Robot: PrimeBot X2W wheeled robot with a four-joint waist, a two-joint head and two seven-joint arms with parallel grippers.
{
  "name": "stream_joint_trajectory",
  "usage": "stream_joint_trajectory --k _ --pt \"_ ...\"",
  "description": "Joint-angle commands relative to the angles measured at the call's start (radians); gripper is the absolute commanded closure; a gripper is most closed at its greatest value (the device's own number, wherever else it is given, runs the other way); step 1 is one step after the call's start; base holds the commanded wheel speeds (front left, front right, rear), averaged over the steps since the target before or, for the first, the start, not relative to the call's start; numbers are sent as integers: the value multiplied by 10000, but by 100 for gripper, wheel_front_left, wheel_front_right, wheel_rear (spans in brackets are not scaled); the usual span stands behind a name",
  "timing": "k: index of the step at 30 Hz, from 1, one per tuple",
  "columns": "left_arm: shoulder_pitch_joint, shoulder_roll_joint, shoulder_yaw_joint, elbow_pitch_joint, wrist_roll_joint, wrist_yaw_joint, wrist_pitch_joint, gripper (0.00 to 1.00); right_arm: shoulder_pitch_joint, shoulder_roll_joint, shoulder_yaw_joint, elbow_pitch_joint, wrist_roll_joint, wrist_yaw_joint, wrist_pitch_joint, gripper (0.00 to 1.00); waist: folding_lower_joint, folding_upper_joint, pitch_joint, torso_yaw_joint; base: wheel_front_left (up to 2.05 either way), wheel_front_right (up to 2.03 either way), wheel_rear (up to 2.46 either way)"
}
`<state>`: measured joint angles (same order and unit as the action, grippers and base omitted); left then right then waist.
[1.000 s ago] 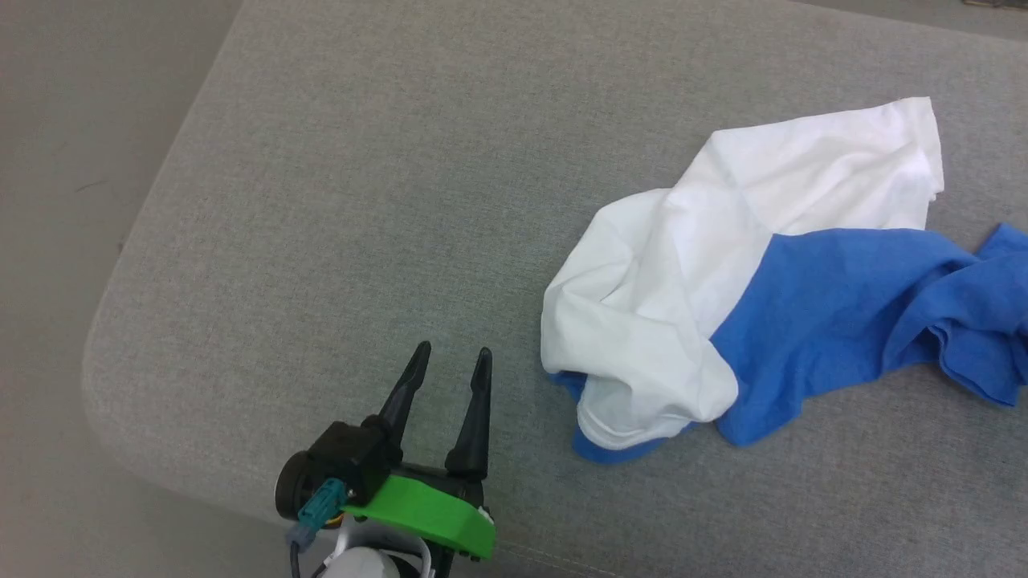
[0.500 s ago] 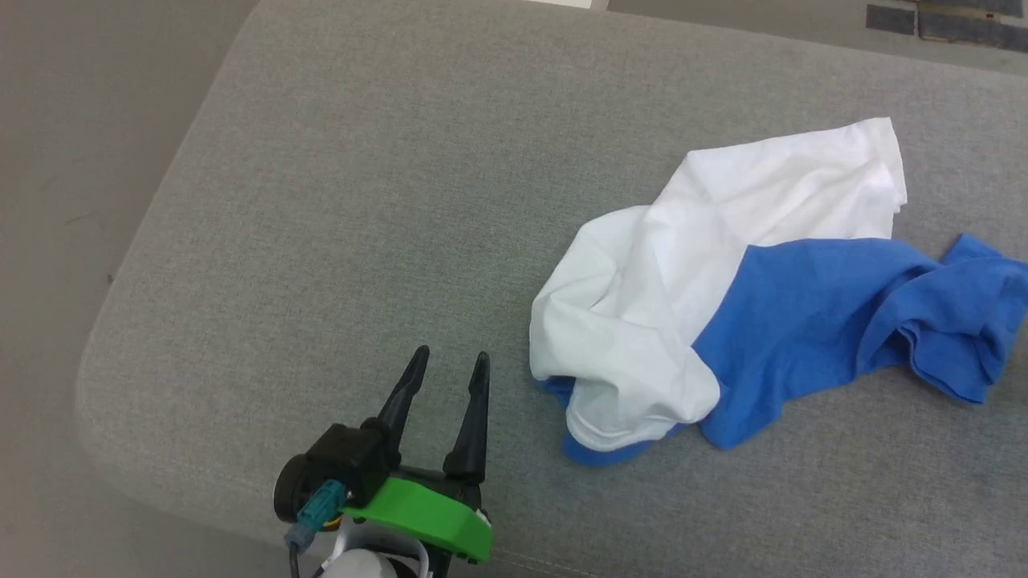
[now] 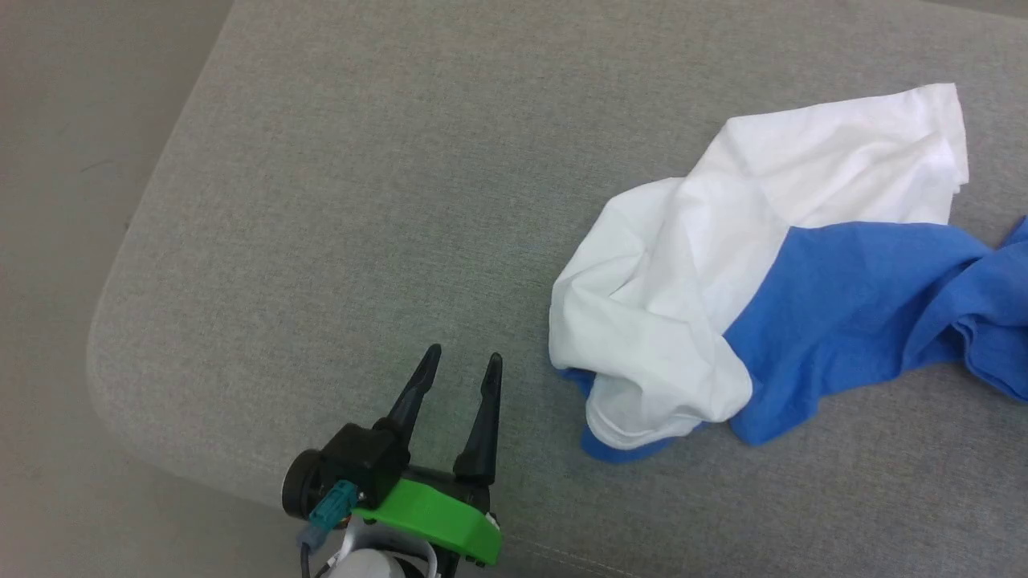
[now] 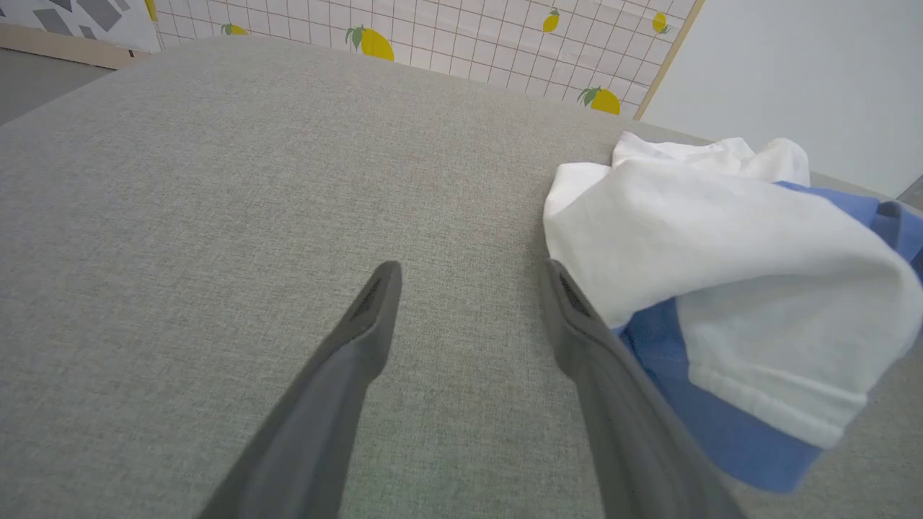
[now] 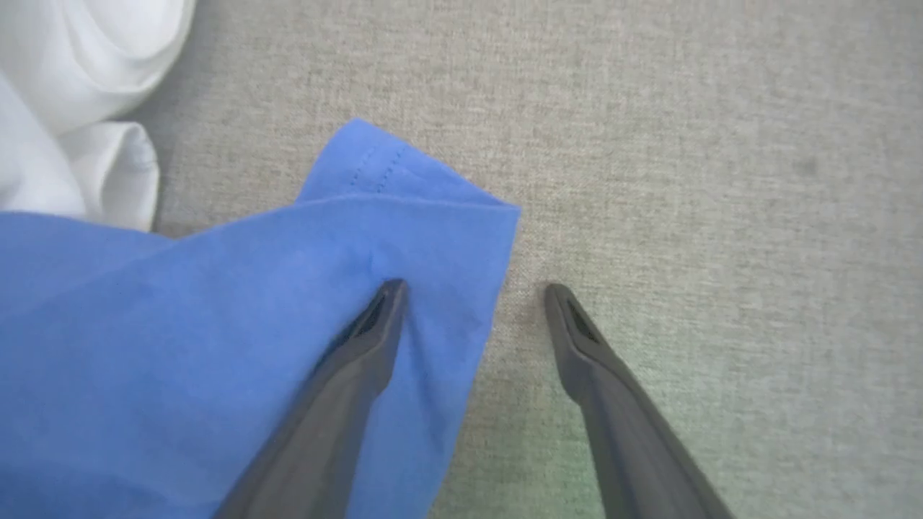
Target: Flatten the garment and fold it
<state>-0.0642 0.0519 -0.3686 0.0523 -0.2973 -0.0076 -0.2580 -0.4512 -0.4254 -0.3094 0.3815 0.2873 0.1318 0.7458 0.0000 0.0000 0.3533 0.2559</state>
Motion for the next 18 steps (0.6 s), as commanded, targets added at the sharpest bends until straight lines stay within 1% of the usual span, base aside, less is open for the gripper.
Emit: stream_joint_trajectory --k 1,2,4,7,12,13,15,18 --pt "-236 -17 -24 9 -9 2 -38 0 9 143 75 228 94 -11 184 89 0 0 63 99 0 0 0" --pt "-258 -17 -41 28 -22 14 -38 0 8 122 107 274 80 -11 315 100 0 0 45 116 0 0 0" --pt "-270 -17 -54 69 -45 38 -38 0 19 82 138 281 81 -11 476 100 0 0 -35 127 0 0 0" --pt "-238 -17 -50 123 -87 72 -38 0 12 -1 60 192 -86 -11 352 100 0 0 -210 104 0 0 0" --pt "-134 -17 -53 201 -225 85 -38 0 66 -149 -138 -2 -401 -11 -193 100 0 0 -794 48 0 0 0" --pt "-21 -17 -64 256 -313 110 -38 0 73 -246 -56 -149 -612 -11 -471 100 0 0 -1242 48 0 0 0" --pt "76 -17 -53 280 -371 131 -38 0 -69 -282 86 -328 -616 -11 -605 100 0 0 -1558 63 0 0 0" --pt "271 -17 10 309 -418 160 -38 0 -455 -281 674 -744 -455 -11 -640 100 0 0 -2001 115 0 0 0"
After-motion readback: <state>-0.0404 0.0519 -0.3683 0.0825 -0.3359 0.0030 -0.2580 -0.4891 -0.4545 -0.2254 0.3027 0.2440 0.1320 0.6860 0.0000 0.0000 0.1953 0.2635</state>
